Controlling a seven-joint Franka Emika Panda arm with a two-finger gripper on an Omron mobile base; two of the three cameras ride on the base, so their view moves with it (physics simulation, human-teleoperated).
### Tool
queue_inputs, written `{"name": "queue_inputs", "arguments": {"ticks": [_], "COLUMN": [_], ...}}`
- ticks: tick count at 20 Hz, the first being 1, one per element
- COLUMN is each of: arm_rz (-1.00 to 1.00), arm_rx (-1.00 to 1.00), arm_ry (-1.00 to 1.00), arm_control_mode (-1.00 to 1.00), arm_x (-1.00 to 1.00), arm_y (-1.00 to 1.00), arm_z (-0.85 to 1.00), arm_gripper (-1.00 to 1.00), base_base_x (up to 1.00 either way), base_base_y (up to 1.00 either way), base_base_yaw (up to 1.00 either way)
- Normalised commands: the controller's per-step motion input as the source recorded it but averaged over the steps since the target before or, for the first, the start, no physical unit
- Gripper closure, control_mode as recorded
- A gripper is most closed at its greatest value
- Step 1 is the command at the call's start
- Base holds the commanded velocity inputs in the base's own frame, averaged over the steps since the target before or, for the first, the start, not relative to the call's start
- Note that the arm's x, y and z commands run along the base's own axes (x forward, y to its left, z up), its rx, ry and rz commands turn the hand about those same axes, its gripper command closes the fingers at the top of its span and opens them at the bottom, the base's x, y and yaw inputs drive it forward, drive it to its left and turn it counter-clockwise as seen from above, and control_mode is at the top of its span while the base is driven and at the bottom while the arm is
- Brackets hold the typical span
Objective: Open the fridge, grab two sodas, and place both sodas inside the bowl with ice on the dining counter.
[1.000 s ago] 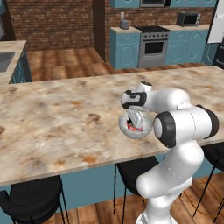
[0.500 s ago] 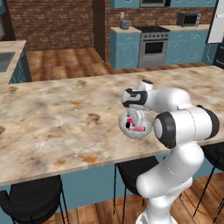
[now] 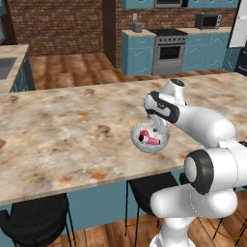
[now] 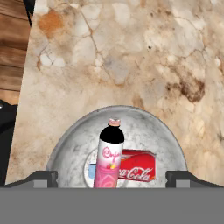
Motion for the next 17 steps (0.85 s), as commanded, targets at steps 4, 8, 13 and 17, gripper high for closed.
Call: {"name": "queue_inputs", "arguments": {"ticks": [4,8,13,17], "arm_rz": [0.00,-0.05,-0.13,-0.14], "arm_rx": [0.00,0.00,0.03,0.00], "arm_ry": [-0.13,-0.12,-0.10,-0.14], "arm_control_mode": [-1.00,-1.00,-1.00,-1.00], "arm_x": [-0.49,-0.71,-0.90,-0.93], "arm_y": [-0.04,0.00,0.00,0.00], "arm_z": [0.53,0.22,0.21,0.37], "arm_gripper": [-1.00,-1.00,-1.00,-1.00], "base_base_x": [0.00,0.00,0.00,0.00], "base_base_y": [0.00,0.00,0.00,0.00], "base_base_yaw": [0.00,0.00,0.00,0.00]}}
